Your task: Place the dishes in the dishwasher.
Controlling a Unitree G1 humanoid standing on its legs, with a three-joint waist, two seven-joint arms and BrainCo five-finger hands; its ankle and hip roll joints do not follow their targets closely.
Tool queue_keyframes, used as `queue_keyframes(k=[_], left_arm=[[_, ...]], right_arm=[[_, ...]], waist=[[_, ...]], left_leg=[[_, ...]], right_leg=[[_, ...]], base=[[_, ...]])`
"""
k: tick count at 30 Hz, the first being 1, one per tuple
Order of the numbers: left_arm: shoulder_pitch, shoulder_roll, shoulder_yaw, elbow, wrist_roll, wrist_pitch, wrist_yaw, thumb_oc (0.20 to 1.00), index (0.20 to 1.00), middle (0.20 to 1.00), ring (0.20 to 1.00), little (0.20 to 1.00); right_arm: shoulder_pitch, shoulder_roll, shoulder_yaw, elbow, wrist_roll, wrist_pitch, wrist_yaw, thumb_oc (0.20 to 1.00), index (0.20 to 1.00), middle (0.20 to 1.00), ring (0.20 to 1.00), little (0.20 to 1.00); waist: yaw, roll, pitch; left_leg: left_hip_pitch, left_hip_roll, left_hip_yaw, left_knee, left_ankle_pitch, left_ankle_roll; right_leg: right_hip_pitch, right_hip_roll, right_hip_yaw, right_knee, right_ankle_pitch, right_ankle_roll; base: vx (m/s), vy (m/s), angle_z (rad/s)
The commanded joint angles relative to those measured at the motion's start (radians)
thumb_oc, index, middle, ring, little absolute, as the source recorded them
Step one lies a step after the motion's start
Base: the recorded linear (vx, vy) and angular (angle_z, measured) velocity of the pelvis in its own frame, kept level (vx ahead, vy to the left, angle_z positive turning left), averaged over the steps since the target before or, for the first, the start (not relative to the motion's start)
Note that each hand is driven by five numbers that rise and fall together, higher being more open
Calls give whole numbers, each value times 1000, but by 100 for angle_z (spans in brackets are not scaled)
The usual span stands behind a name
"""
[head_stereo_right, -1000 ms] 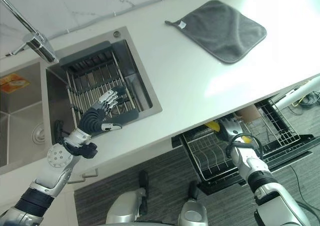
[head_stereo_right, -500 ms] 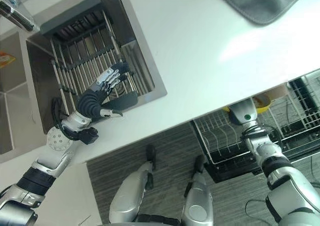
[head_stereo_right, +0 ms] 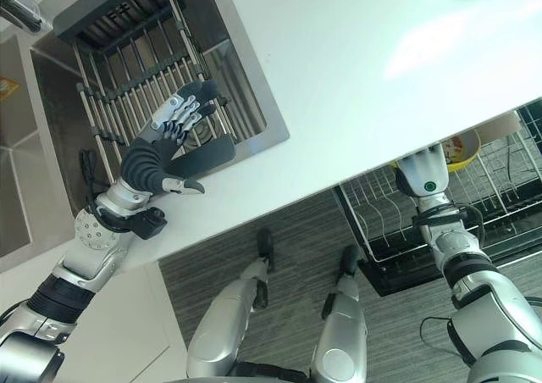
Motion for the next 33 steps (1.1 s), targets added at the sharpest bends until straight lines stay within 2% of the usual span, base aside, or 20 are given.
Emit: queue_keyframes(k=[1, 7, 13, 22, 33], left_arm=[[-48, -43, -41, 83, -12, -3, 56, 1000, 1000, 1000, 1000, 1000], [-50, -64, -54, 74, 5, -14, 85, 1000, 1000, 1000, 1000, 1000], [-46, -78, -66, 78, 12, -37, 96, 1000, 1000, 1000, 1000, 1000], [-63, -92, -91, 91, 26, -49, 120, 1000, 1000, 1000, 1000, 1000], [-76, -125, -119, 99, 58, -52, 163, 1000, 1000, 1000, 1000, 1000]], right_arm=[[-351, -2, 12, -72, -24, 149, -325, 200, 200, 200, 200, 200], [-389, 6, 25, -61, 4, 218, -373, 200, 200, 200, 200, 200], [-426, 12, 53, -39, 30, 197, -369, 200, 200, 200, 200, 200], [-482, 29, 82, 29, 153, 182, -350, 200, 200, 200, 200, 200], [-550, 54, 113, 66, 185, 171, -321, 200, 200, 200, 200, 200]], waist=[[28, 6, -15], [31, 31, -15], [38, 44, -15], [50, 59, -15], [62, 80, -15]], left_leg=[[-20, -40, -83, 105, -102, 12], [-43, -49, -83, 94, -89, 14], [-72, -48, -80, 89, -79, 11], [-96, -50, -83, 88, -70, 7], [-132, -56, -83, 94, -63, 7]], right_leg=[[-86, -37, -27, 132, -24, 2], [-122, -43, -20, 137, -20, 2], [-157, -50, -21, 141, -15, 2], [-185, -58, -30, 152, -13, 3], [-228, -71, -33, 169, -8, 6]], base=[[-25, 89, 0], [-20, 72, 1], [-10, 44, -1], [4, 12, -1], [22, 40, -3]])
